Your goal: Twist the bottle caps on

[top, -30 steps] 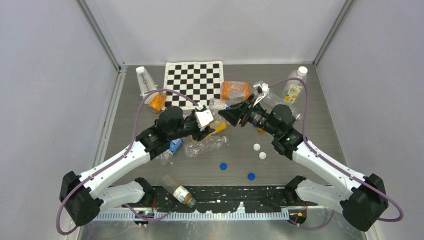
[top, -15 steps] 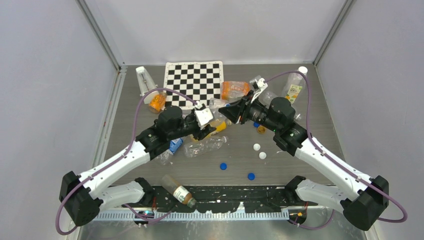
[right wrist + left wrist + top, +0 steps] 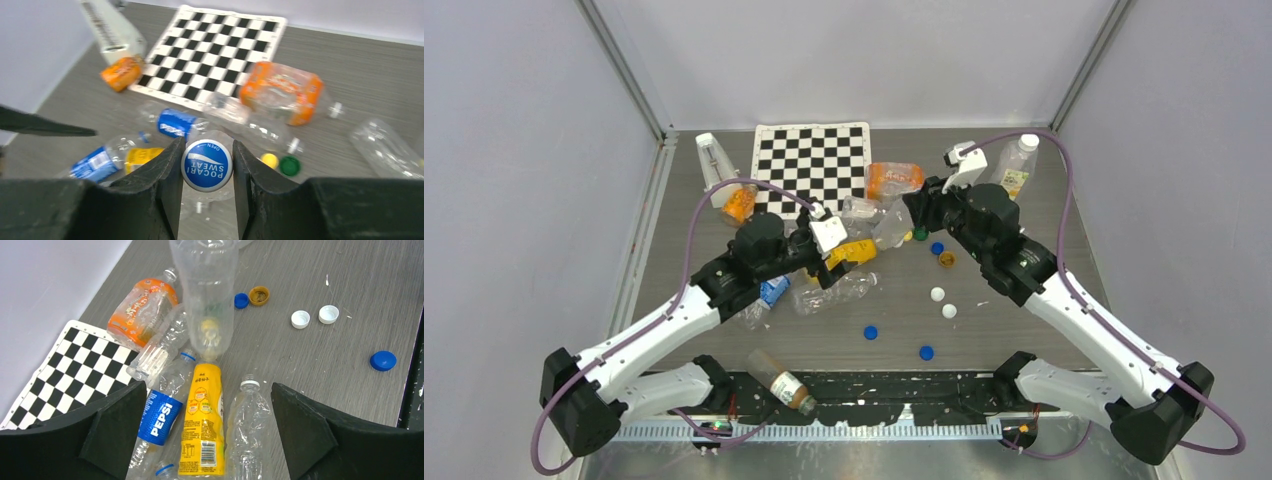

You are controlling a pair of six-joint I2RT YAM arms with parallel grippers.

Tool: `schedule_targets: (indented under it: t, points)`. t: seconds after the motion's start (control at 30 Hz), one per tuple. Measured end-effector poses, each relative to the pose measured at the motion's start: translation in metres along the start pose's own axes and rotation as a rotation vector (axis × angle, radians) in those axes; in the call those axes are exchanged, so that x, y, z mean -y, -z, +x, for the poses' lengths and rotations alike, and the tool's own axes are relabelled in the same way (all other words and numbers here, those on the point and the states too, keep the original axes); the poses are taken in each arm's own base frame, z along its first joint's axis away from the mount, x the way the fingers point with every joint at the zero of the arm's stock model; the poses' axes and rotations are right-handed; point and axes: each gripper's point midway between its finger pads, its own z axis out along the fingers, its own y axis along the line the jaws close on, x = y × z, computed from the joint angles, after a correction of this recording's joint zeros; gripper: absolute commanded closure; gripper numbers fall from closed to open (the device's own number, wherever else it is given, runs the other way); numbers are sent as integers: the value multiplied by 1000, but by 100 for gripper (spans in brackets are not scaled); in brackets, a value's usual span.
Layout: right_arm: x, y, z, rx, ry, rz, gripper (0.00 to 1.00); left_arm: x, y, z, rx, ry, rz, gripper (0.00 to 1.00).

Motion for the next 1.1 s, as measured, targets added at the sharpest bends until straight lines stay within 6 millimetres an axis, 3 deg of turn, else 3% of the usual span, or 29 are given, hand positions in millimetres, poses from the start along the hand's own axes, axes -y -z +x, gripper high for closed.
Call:
schedule_targets:
  t: [0.2,0.43,0.5,0.7,1.1]
  points:
    - [67,17,-3,9,53,305,100,-4,2,-1,2,-2,-14,0]
    - [174,72,-12,84,0,722,100,-7,8,0,1,1,-29,0]
    - [190,82,-7,83,-3,792,100,-9,10,0,3,1,-37,0]
    - [214,91,9,46,1,891,100,-11,12,5,-4,6,-48,0]
    - [235,83,63,-76,-17,925,100,-14,13,12,-18,13,-57,0]
